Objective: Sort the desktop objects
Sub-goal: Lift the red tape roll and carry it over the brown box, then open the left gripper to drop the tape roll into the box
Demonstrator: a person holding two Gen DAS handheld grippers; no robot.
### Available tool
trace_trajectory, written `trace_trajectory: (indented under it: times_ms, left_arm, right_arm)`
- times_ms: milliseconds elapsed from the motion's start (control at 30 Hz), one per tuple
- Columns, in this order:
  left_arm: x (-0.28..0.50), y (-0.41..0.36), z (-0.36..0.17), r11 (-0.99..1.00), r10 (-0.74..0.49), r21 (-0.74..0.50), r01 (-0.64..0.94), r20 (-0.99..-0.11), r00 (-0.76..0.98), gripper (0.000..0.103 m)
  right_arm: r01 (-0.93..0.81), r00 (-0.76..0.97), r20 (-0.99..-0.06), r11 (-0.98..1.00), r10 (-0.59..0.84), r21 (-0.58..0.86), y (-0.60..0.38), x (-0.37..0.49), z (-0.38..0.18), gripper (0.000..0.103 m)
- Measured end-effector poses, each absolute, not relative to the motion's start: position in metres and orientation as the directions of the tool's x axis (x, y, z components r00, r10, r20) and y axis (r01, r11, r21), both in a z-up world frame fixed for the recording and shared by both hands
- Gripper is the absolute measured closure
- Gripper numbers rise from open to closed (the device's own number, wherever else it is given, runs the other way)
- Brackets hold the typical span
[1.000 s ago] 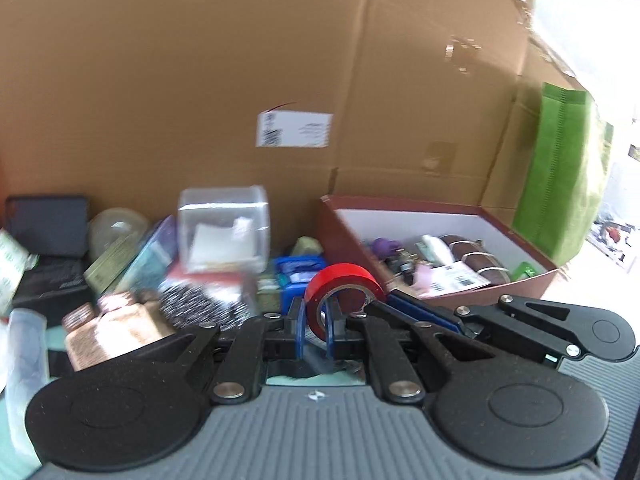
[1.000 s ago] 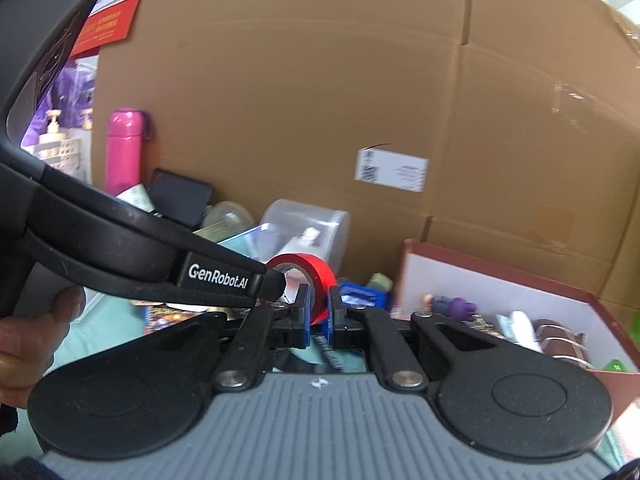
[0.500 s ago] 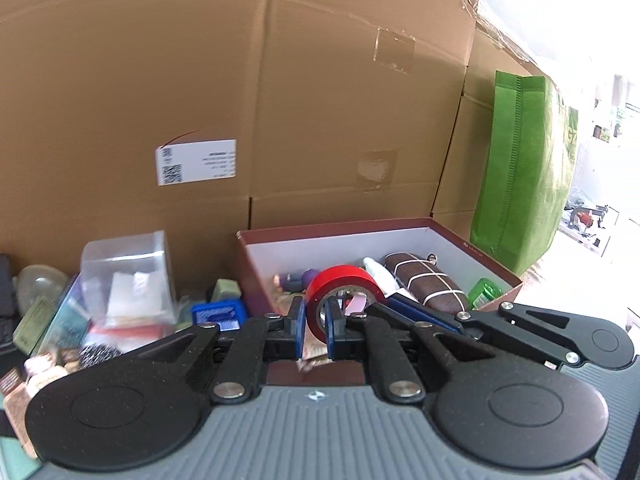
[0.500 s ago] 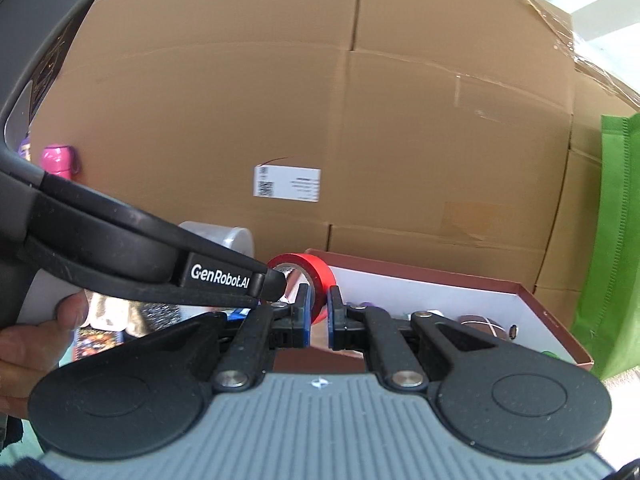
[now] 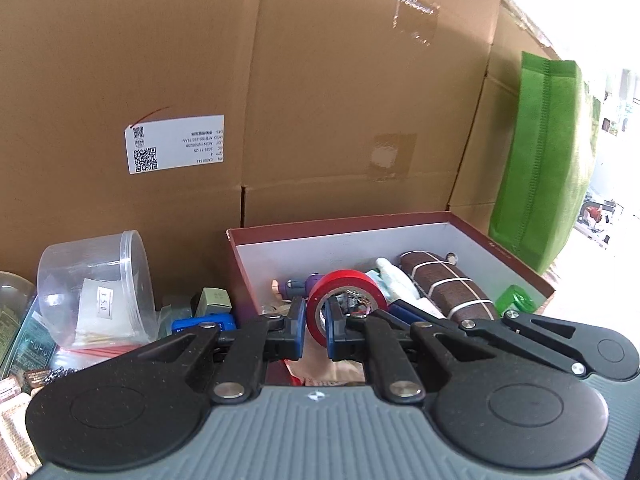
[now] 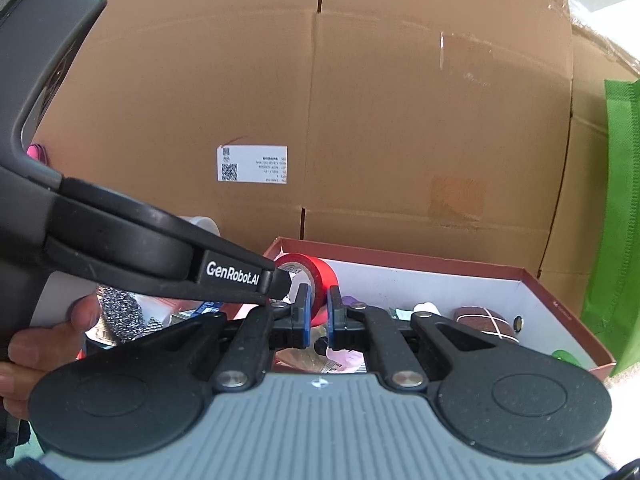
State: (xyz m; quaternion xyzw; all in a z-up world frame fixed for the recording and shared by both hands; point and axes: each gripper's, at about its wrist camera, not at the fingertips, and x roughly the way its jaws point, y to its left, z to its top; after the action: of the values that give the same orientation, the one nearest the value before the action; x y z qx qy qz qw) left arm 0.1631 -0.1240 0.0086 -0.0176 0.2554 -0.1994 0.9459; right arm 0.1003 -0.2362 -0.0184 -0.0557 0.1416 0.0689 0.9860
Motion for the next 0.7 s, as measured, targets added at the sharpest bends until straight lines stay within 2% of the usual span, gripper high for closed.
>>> trace_trajectory:
  times_ms: [67,100,133,167,200,233,300,467,700]
  left_arm:
    - [0.167,-0.123,0.007,0.921,-0.383,-0.137,0.364,-0.476,0.791,0.093]
    - [0.168,-0.122,0.006,0.923,-0.381,-0.139,0.359,-0.472,0.795,0.09]
    - [0.167,-0.12,0.005,0.922,-0.384,-0.143,0.359,-0.463,0.799,0.075]
    - [0.165,-0.118,0.005,0.92,-0.39,-0.15,0.363,-0.45,0.803,0.065]
    - [0.162,-0.115,0.005,0.908,-0.417,-0.165,0.384,-0.426,0.803,0.049]
    - [0.159,-0.114,0.006,0.908,-0.419,-0.167,0.385,-0.417,0.807,0.028]
    - [0.151,-0.112,0.007,0.922,-0.387,-0.141,0.361,-0.395,0.833,0.014]
    - [0.134,-0.108,0.007,0.93,-0.363,-0.078,0.361,-0.372,0.855,0.009]
    - [0.121,-0.097,0.002,0.934,-0.357,-0.123,0.336,-0.385,0.851,0.008]
  right_arm:
    - [-0.158,0.947,-0.297,0.983,0.125,-0.09,-0.236,0.106,-0.022,0.096]
    - [-0.162,0.944,-0.305,0.982,0.126,-0.096,-0.234,0.108,-0.024,0.096]
    - [-0.163,0.943,-0.309,0.981,0.123,-0.108,-0.232,0.109,-0.026,0.092]
    - [-0.159,0.943,-0.312,0.98,0.115,-0.12,-0.231,0.109,-0.029,0.084]
    - [-0.153,0.943,-0.314,0.98,0.107,-0.126,-0.229,0.109,-0.03,0.076]
    - [-0.142,0.946,-0.308,0.982,0.098,-0.124,-0.229,0.108,-0.031,0.064]
    - [-0.135,0.947,-0.307,0.984,0.095,-0.113,-0.231,0.106,-0.03,0.062]
    - [-0.124,0.946,-0.313,0.988,0.089,-0.092,-0.234,0.103,-0.03,0.056]
    - [-0.111,0.949,-0.304,0.991,0.083,-0.079,-0.231,0.09,-0.029,0.042]
